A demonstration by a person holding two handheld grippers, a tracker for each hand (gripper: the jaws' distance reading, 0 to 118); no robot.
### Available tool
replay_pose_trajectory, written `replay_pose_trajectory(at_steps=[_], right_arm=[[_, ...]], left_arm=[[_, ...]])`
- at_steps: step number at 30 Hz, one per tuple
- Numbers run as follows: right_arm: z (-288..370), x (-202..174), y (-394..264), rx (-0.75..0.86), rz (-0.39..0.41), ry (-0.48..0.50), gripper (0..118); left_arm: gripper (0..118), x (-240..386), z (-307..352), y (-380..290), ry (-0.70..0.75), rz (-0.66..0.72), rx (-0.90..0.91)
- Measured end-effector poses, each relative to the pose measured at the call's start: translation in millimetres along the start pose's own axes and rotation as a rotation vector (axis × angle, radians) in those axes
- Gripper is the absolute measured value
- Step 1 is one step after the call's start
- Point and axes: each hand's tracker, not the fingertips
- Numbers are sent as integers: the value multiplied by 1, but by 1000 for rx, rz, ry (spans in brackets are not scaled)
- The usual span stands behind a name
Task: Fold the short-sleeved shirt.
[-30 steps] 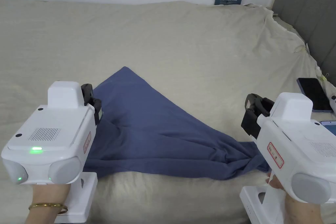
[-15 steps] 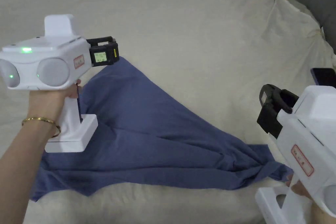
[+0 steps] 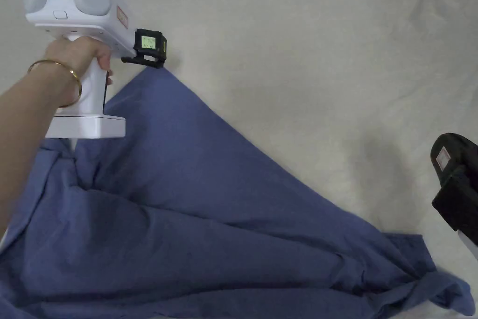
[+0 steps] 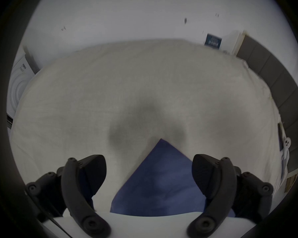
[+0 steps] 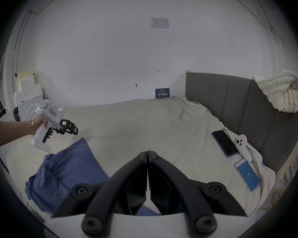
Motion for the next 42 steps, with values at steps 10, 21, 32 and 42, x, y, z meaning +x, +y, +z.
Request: replay_pose_trajectory(at_steps=[10,21,32,42], right_arm=[[12,8,-20,-60,-23,-54,0],[40,-8,10,-56,-30,-57,0],[45,2,20,-140,-38,-97,0],[-30,19,-42,-599,-317,-201,110]], left_arm=[[71,26,-54,0,11,-86,-76],[0,23,3,-11,-60,-88,138],[0,19,184,-74,-108,-44,470],[0,17,249,-112,-131,-24,526]])
